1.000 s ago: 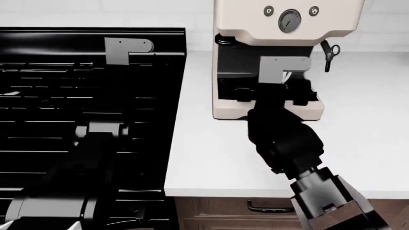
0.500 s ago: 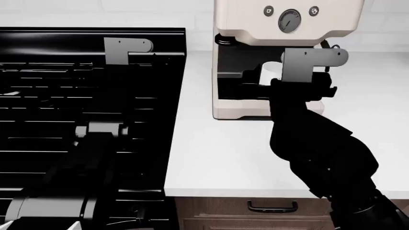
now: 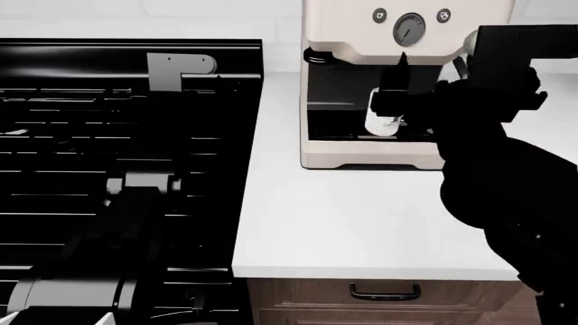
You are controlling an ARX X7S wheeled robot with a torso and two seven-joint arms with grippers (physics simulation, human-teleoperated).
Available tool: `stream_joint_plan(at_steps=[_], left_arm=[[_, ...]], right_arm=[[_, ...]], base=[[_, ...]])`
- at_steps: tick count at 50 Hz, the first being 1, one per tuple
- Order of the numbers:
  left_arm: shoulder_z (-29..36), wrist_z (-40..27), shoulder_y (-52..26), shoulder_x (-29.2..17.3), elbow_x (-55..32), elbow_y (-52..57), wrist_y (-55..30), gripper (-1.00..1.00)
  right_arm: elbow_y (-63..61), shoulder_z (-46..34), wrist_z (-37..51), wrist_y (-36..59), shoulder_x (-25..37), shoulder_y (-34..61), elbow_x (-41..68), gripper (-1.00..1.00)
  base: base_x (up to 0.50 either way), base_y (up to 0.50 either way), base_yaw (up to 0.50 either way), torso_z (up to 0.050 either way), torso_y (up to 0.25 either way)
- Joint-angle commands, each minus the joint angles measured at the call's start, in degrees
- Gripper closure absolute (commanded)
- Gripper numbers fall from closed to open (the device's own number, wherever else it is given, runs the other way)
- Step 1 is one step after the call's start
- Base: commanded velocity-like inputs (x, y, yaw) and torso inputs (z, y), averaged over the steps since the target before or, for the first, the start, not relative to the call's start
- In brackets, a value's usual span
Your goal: Pick the mug from the cabinet, place it under the coffee machine dispenser, and press the start button.
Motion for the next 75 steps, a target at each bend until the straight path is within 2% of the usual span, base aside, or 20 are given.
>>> stream_joint_plan(at_steps=[1, 8, 9, 22, 31, 44, 75], left_arm=[[0.0, -0.1, 0.0, 0.0, 0.1, 0.0, 0.0, -1.0], [0.1, -0.1, 0.1, 0.0, 0.1, 0.0, 0.1, -1.0], [0.1, -0.1, 0.1, 0.0, 0.1, 0.0, 0.1, -1.0], [0.2, 0.0, 0.1, 0.0, 0.1, 0.0, 0.1, -1.0], [0.2, 0.0, 0.1, 0.0, 0.1, 0.0, 0.1, -1.0], [0.2, -0.1, 0.0, 0.0, 0.1, 0.0, 0.2, -1.0], [0.4, -0.3, 0.1, 0.0, 0.1, 0.0, 0.2, -1.0]], right_arm=[[-4.6, 4.0, 1.9, 2.9, 3.7, 0.9, 5.2, -1.0], [-2.2, 6.3, 0.6, 2.5, 3.8, 2.6, 7.5, -1.0], [-1.5, 6.5, 0.2, 2.3, 3.7, 2.9, 7.6, 1.0], [11.3, 2.9, -8.9, -1.2, 0.7, 8.0, 2.4, 1.0], [17.1, 1.1, -11.9, -2.5, -1.1, 10.8, 0.0, 1.0], [26.0, -0.8, -13.3, -3.6, -4.1, 14.8, -3.4, 1.0], [31.4, -2.5, -14.6, -5.2, -6.0, 15.2, -5.4, 1.0]], base=[[0.0, 0.0, 0.0, 0.0, 0.0], [0.0, 0.0, 0.0, 0.0, 0.0], [0.0, 0.0, 0.0, 0.0, 0.0], [0.0, 0.0, 0.0, 0.0, 0.0], [0.0, 0.0, 0.0, 0.0, 0.0], [0.0, 0.0, 0.0, 0.0, 0.0], [0.0, 0.0, 0.0, 0.0, 0.0]])
